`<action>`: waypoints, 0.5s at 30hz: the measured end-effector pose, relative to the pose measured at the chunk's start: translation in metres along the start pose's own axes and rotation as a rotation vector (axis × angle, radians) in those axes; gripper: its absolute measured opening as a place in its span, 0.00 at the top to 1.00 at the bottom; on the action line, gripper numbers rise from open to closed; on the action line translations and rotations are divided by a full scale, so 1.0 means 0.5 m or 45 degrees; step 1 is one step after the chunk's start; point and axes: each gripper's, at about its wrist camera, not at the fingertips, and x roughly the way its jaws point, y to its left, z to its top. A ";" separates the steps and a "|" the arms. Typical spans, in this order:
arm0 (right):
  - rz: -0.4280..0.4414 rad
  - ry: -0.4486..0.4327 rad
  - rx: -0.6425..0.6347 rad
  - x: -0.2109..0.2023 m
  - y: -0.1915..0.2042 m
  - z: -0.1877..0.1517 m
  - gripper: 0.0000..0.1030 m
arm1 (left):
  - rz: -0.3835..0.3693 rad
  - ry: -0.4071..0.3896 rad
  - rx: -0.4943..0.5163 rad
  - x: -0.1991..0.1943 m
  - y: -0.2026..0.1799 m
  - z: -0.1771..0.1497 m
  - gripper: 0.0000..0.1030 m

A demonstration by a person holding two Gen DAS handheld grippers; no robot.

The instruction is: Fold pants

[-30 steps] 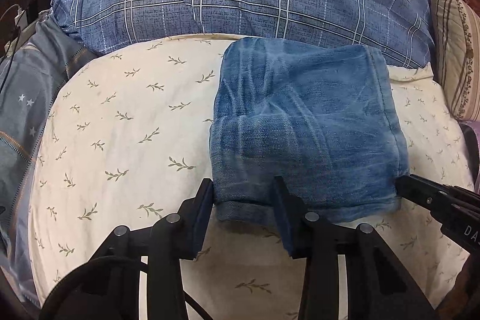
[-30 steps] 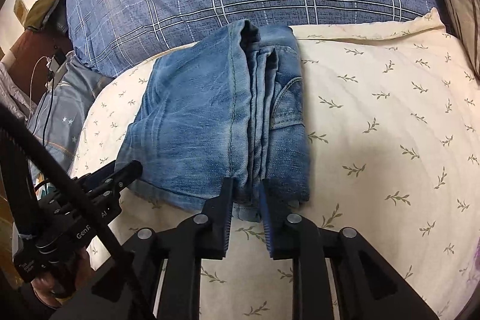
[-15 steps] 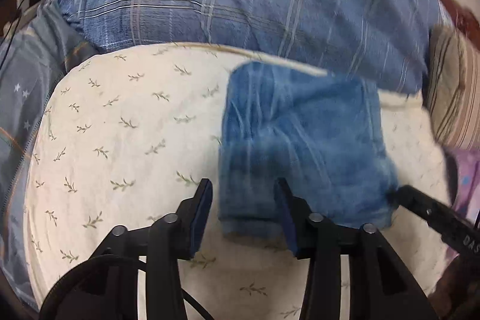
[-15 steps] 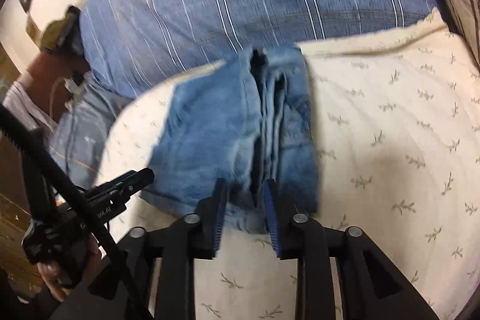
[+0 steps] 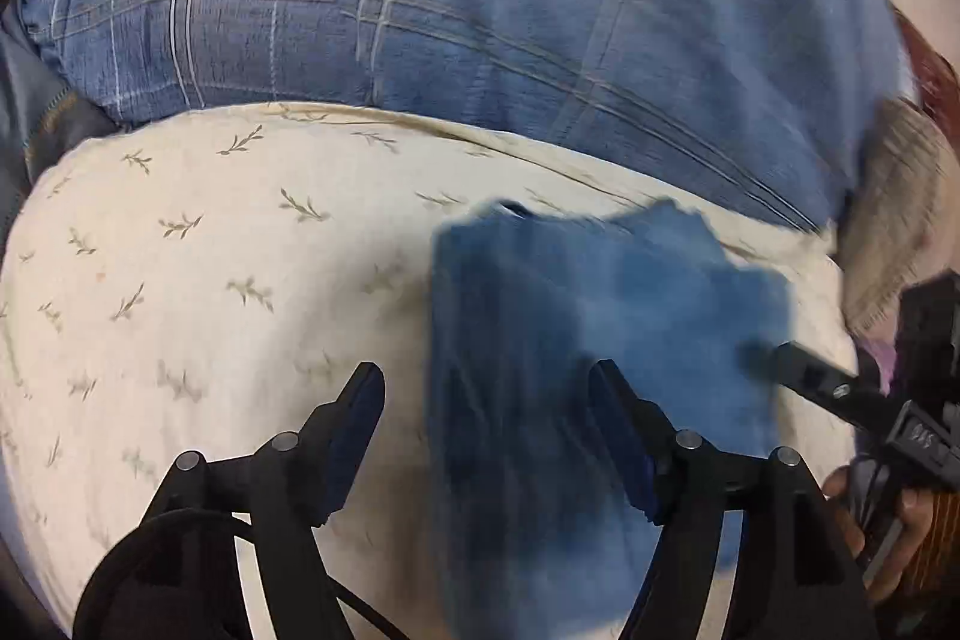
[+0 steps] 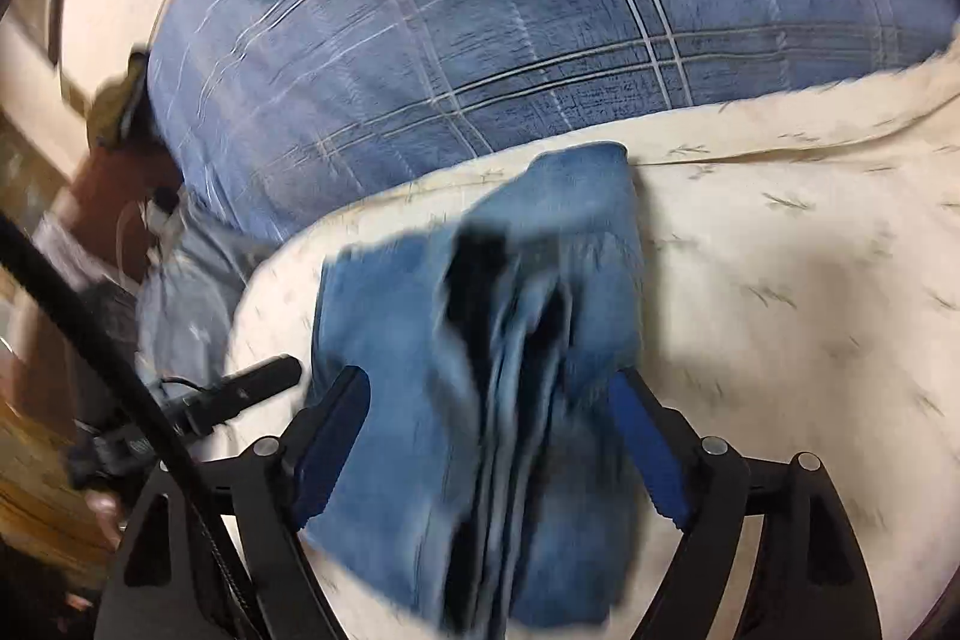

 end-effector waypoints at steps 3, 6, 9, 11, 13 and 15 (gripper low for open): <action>0.018 -0.009 0.054 0.025 -0.043 0.011 0.20 | -0.114 0.003 -0.144 0.052 0.046 0.011 0.33; 0.008 0.034 0.035 0.052 -0.059 0.002 0.39 | -0.219 0.043 -0.216 0.076 0.050 0.017 0.59; 0.002 0.016 0.013 0.042 -0.040 0.002 0.59 | -0.221 -0.014 -0.134 0.042 0.023 0.017 0.82; 0.020 -0.002 -0.007 0.022 -0.020 0.000 0.66 | -0.277 -0.029 -0.151 0.007 0.026 0.019 0.84; 0.060 -0.037 -0.022 -0.009 -0.003 -0.001 0.65 | -0.345 -0.037 -0.177 -0.014 0.035 0.022 0.83; 0.108 -0.045 -0.011 -0.017 -0.010 0.006 0.63 | -0.344 -0.029 -0.168 -0.015 0.047 0.020 0.80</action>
